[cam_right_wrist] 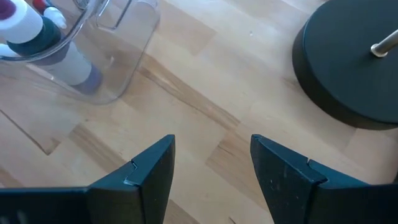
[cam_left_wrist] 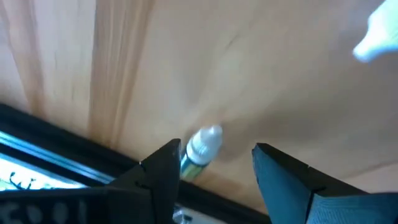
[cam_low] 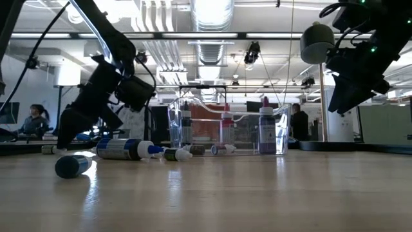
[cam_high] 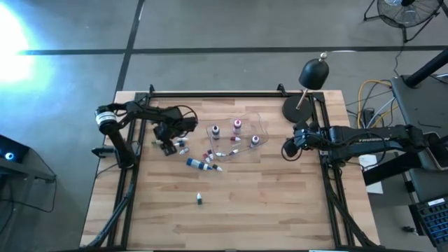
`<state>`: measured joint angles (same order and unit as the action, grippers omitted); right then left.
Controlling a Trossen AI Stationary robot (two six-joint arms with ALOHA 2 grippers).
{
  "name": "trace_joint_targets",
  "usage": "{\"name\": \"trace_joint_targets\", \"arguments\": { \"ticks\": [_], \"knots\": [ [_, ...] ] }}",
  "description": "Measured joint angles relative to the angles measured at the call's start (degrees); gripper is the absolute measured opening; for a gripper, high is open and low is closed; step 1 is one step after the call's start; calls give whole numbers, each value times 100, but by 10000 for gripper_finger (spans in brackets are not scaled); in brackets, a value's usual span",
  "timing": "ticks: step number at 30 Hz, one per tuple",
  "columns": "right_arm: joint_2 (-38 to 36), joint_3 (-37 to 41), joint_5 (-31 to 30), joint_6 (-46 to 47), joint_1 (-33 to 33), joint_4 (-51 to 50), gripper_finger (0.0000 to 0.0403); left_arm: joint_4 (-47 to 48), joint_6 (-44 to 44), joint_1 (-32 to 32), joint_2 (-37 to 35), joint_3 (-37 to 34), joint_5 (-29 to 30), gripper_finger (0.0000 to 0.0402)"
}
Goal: Pick & Place food coloring
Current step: Put the top left small green food coloring bottle into the transparent container
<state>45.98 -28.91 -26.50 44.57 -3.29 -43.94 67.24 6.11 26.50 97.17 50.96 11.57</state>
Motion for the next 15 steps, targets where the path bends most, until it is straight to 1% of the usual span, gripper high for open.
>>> {"name": "trace_joint_targets", "arguments": {
  "ticks": [3,9,13,15],
  "knots": [
    [0,0,2,-4,0,2,203,-174,-126,2,2,-47,6,174],
    [0,0,2,46,0,18,203,-182,-275,52,125,-222,1,174],
    [0,0,-1,326,-2,28,203,-192,-533,52,144,-325,3,173],
    [0,1,-29,480,-2,92,203,-204,-624,52,142,-348,95,168]
  ]
}}
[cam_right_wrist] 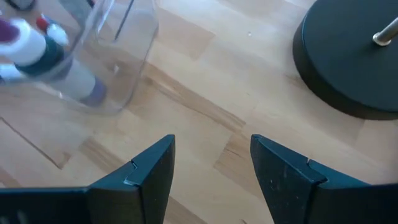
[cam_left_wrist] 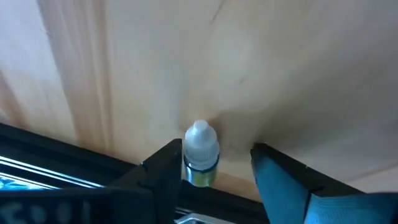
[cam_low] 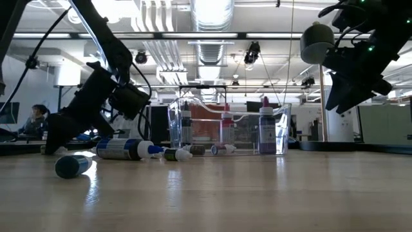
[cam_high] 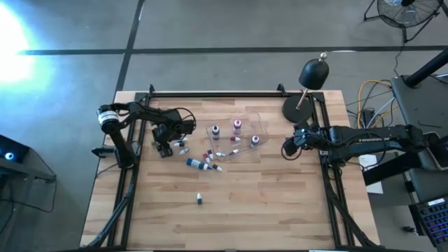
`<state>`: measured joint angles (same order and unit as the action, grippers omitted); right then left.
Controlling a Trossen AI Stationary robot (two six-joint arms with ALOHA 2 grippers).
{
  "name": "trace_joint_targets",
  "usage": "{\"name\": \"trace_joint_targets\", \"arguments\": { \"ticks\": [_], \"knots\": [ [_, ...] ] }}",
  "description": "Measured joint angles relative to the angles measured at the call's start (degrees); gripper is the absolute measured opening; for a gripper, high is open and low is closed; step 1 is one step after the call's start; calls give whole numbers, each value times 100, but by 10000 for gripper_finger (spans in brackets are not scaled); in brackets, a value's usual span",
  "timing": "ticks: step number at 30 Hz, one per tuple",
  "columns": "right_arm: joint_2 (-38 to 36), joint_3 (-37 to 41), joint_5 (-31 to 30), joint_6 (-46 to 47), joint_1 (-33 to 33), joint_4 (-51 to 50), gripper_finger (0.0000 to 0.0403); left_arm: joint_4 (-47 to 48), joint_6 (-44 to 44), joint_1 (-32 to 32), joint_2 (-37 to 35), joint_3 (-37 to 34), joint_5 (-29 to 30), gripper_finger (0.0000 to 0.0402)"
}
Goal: Pick & Place food coloring
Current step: Put the top left small green food coloring bottle into the transparent container
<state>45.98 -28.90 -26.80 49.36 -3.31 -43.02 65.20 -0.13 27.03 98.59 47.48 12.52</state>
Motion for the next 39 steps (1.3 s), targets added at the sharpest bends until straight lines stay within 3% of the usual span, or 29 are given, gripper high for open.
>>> {"name": "trace_joint_targets", "arguments": {
  "ticks": [11,17,22,26,30,32,34,36,39],
  "knots": [
    [-2,10,-440,322,1,53,203,-291,-279,0,-11,6,194,62],
    [-4,10,-639,652,0,69,203,-309,89,-2,-15,18,214,17],
    [-4,10,-634,702,0,365,203,-243,699,-176,-100,361,218,19],
    [-11,-14,-598,436,0,654,203,-83,1417,-551,-607,941,212,20],
    [-11,-109,-593,301,2,655,203,-406,3032,-992,-1359,1482,756,20],
    [-11,-131,-593,268,2,656,203,-1101,3804,-1228,-1746,1617,1042,20],
    [-11,-134,-593,271,2,653,203,-2466,3944,-1493,-2130,1585,1024,20],
    [-11,-127,-591,254,-2,651,203,-4363,3610,-1735,-2384,1412,576,21],
    [-9,-116,-569,245,-10,646,203,-6570,3453,-1778,-2379,1151,-637,21]
  ]
}}
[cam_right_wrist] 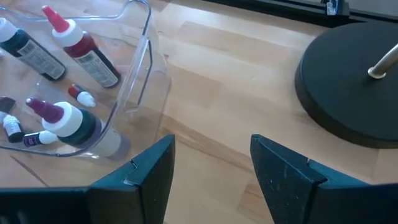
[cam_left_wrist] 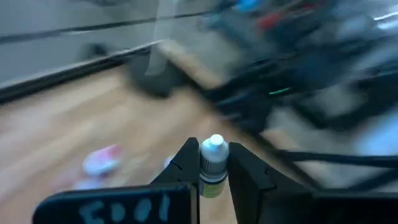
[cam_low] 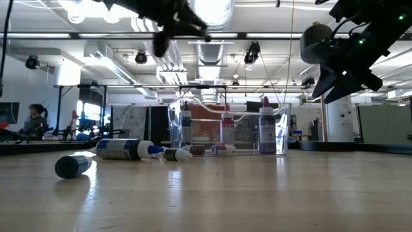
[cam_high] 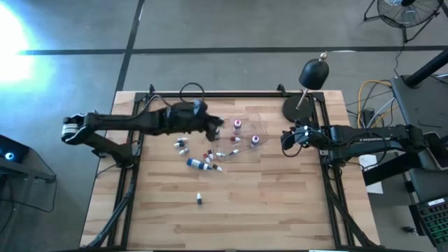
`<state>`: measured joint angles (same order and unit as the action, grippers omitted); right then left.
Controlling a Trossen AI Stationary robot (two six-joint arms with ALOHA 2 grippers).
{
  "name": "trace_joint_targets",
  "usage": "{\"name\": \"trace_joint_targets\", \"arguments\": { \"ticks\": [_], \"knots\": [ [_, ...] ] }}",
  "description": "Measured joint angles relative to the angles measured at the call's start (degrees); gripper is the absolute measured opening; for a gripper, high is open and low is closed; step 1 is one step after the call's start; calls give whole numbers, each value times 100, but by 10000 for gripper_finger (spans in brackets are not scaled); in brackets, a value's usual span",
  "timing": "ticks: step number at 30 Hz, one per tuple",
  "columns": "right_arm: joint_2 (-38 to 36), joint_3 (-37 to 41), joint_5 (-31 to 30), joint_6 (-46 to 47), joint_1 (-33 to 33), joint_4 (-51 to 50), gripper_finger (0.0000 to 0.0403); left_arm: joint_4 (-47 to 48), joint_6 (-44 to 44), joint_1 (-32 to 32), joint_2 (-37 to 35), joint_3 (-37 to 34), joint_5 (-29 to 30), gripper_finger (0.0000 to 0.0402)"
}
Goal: Pick & Place food coloring
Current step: Put the top left small green food coloring bottle into the transparent container, then put the top small green food coloring bottle into the transparent container
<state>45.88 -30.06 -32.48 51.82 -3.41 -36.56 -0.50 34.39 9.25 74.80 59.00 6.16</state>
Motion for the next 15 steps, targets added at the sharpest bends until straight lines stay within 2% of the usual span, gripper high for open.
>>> {"name": "trace_joint_targets", "arguments": {
  "ticks": [2,3,5,8,12,15],
  "knots": [
    [-2,4,25,-49,-5,-3,203,-464,202,51,179,-32,-545,22],
    [0,4,41,-109,-7,0,203,-499,303,56,287,-32,-606,24],
    [-1,4,120,-232,-4,-2,203,-326,459,49,557,-26,-515,34],
    [1,7,185,-317,-4,-6,203,-295,828,44,999,12,-8,64],
    [1,9,331,-342,3,-6,203,-269,814,42,1320,289,144,117],
    [1,9,525,-424,1,-9,203,271,498,-57,1261,655,160,149]
  ]
}}
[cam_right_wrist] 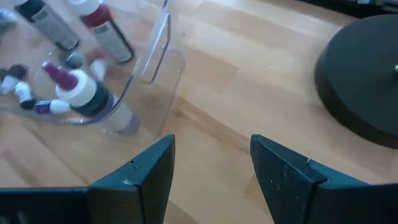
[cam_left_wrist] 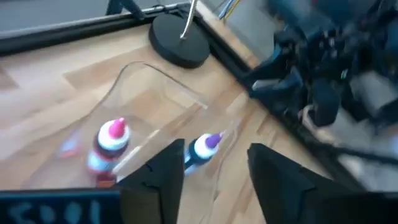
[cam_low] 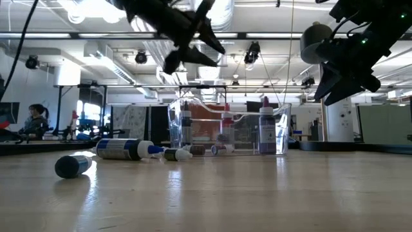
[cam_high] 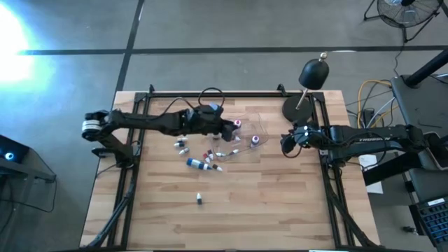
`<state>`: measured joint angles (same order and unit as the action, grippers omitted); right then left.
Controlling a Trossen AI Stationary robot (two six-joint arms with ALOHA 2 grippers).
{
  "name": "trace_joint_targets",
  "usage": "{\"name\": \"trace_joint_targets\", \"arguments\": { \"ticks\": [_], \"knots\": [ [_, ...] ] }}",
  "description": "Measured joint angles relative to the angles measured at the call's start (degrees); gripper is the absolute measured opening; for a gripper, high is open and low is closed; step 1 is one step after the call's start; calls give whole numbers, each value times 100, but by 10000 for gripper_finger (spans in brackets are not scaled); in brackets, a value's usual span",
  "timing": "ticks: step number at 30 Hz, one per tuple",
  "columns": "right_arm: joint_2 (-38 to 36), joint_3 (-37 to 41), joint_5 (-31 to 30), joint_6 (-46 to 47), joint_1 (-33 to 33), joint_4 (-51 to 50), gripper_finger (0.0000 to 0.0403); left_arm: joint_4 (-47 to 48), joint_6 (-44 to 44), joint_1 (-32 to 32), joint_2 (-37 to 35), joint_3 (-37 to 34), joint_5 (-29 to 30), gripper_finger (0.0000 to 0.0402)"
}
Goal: Pick & Place food coloring
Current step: Put the top small green food coloring bottle into the transparent container
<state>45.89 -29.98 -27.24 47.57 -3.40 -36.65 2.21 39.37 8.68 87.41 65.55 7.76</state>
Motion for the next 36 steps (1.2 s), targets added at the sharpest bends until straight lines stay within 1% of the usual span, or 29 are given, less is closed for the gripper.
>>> {"name": "trace_joint_targets", "arguments": {
  "ticks": [1,3,6,7,10,12,13,15,18,20,24,31,36],
  "knots": [
    [0,1,38,-39,0,1,203,387,-160,-46,-51,173,101,157],
    [0,11,51,-106,0,-1,203,1496,-477,-158,-208,587,369,167],
    [0,22,50,-150,0,1,203,3232,-1028,-352,-382,1255,488,171],
    [0,24,49,-188,0,0,203,3929,-1030,-415,-409,1466,602,171],
    [9,54,35,-348,0,10,203,5675,-605,-511,-381,1911,1272,172],
    [30,82,31,-413,-2,23,203,6505,-499,-463,-336,1971,1546,172],
    [44,103,31,-429,-2,17,203,6735,-430,-395,-310,1947,1571,172],
    [99,127,33,-430,-2,18,203,6948,-193,-214,-241,1785,1380,172],
    [196,136,40,-427,-2,35,203,6867,17,161,-78,1392,618,172],
    [268,138,56,-427,-3,90,203,6749,-81,376,103,1138,455,172],
    [394,141,182,-429,0,198,203,6582,-815,641,575,768,429,172],
    [498,142,618,-422,0,248,203,6485,-2314,698,1327,493,483,172],
    [496,139,642,-409,0,252,203,6013,-2889,714,1545,449,622,172]
  ]
}}
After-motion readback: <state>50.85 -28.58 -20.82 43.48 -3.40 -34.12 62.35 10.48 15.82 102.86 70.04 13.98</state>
